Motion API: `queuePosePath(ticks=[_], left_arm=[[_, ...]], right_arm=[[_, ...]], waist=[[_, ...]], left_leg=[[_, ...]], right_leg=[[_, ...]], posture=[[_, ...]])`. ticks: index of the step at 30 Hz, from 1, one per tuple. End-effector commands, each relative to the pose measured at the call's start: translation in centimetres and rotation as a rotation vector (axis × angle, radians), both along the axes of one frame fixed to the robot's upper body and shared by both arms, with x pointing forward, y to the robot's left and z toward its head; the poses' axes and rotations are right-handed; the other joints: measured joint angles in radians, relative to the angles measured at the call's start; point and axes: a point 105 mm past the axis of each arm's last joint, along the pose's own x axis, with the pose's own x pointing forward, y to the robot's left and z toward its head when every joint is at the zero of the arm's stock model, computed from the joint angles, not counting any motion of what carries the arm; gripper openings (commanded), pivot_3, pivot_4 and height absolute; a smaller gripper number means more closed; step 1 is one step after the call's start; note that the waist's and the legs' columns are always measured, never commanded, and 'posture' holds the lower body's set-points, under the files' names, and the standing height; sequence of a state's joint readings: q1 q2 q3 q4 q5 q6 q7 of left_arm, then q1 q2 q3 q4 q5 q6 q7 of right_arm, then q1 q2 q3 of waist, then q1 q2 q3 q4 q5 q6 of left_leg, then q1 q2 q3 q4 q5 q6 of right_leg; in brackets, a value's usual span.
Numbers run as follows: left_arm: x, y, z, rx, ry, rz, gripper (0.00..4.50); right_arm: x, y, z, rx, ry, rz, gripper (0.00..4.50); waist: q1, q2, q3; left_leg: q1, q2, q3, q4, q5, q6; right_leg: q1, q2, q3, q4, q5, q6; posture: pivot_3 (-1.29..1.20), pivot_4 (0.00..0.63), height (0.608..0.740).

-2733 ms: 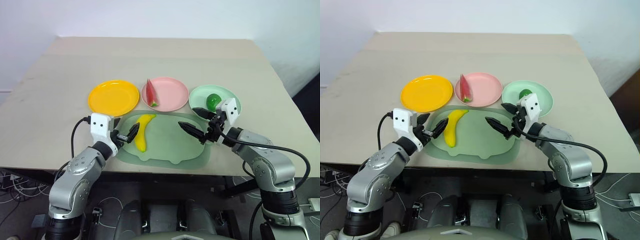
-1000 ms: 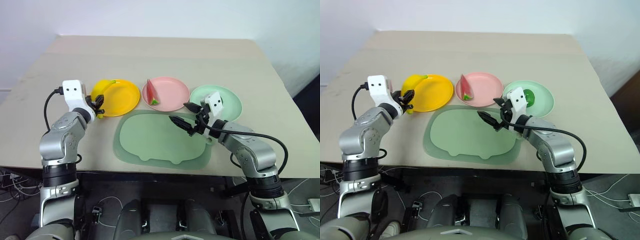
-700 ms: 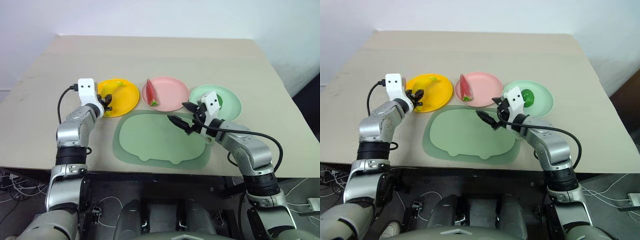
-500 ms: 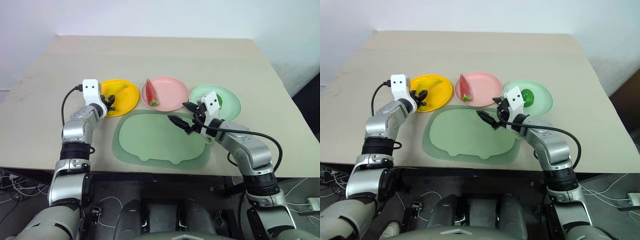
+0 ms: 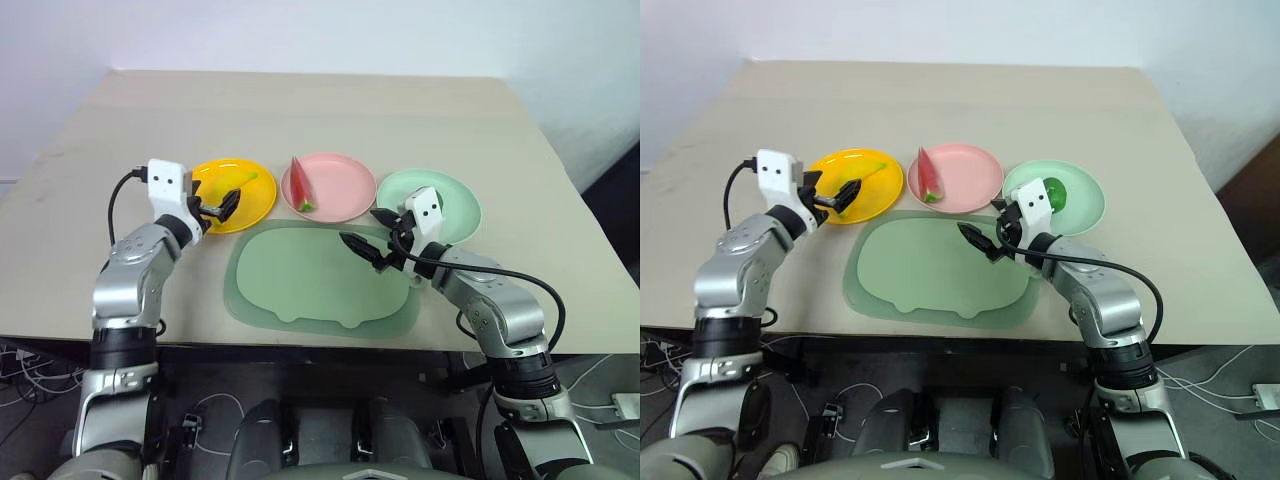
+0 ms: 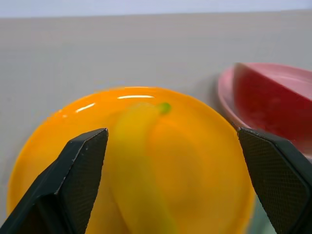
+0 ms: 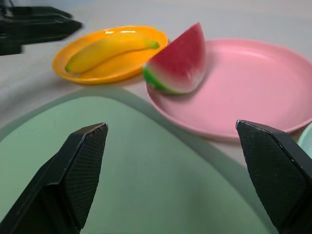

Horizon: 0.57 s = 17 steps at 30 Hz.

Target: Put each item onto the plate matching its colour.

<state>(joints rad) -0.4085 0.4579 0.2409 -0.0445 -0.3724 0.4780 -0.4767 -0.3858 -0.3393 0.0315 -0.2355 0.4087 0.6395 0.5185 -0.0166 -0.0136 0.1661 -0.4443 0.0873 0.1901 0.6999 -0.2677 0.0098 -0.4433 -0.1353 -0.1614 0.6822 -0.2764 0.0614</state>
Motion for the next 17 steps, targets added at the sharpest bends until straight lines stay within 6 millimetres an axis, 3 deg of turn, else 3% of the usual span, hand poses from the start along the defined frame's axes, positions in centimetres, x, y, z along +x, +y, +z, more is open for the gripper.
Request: queuePosePath(ticks=[1,6,13,17], left_arm=[[-4.0,0.8,2.8,0.006,-0.201,-0.134,4.47],[-7.4,1.9,2.0,-0.042,-0.226,-0.208,4.47],[-8.8,2.0,0.6,-0.024,-0.213,-0.225,4.47],[-9.4,1.7,-0.4,0.024,-0.193,-0.243,4.47]], right_arm=[[-1.7,-0.6,3.1,0.121,-0.127,0.047,4.50],[-2.7,-1.0,3.5,0.192,-0.134,0.074,4.50],[-5.4,-0.2,1.7,0.141,-0.085,0.232,4.50],[-4.9,-0.5,1.6,0.118,-0.086,0.228,4.50]], waist=[[-0.001,0.000,0.000],[0.003,0.000,0.000],[0.005,0.000,0.000],[0.002,0.000,0.000]], left_leg=[[0.000,0.000,0.000,0.000,0.000,0.000],[0.001,0.001,0.000,0.000,0.000,0.000],[0.000,0.002,-0.001,0.000,-0.003,0.004],[0.001,0.003,-0.001,0.000,-0.003,0.005]], right_leg=[[0.000,0.000,0.000,0.000,0.000,0.000],[0.000,0.000,0.000,0.000,0.000,-0.001],[0.001,0.000,-0.001,-0.001,0.000,-0.001],[0.001,0.000,-0.001,-0.002,0.000,-0.001]], posture=[[0.00,0.150,0.695],[0.00,0.150,0.695],[0.00,0.150,0.695],[0.00,0.150,0.695]])
